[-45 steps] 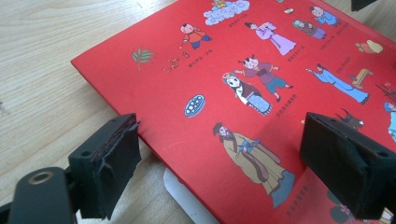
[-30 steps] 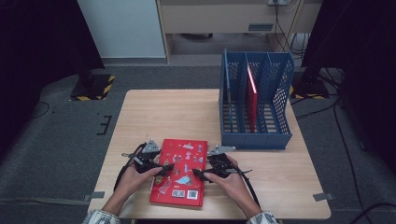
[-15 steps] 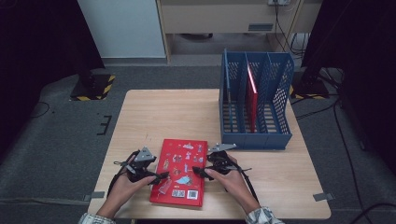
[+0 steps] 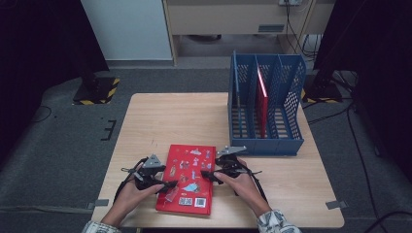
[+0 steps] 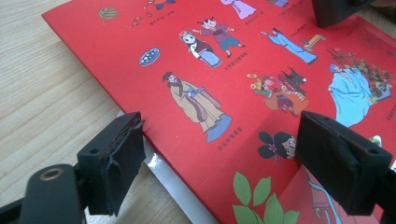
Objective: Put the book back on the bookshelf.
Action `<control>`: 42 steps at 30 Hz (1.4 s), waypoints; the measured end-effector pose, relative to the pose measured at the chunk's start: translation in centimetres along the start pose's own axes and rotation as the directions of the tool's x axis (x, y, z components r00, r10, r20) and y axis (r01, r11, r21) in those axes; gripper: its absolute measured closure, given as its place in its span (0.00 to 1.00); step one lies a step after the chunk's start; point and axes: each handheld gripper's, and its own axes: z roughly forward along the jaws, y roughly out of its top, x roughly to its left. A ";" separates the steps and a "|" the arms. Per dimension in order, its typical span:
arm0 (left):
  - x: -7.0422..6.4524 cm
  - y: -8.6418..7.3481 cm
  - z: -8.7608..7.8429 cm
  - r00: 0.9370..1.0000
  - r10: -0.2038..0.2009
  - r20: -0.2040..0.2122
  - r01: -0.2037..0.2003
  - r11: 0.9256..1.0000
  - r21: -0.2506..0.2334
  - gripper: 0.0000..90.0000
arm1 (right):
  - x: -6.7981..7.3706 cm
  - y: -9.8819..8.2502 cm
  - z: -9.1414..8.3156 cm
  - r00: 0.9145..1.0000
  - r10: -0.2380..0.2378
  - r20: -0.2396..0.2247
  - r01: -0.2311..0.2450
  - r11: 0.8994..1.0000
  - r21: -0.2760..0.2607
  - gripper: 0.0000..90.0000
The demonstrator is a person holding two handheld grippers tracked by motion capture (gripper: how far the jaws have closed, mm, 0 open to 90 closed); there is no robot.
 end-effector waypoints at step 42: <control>0.7 -0.3 0.0 0.994 -0.056 0.090 0.061 0.997 -0.050 0.03 | 2.3 3.1 0.8 0.995 0.036 -0.096 -0.032 0.999 0.038 0.25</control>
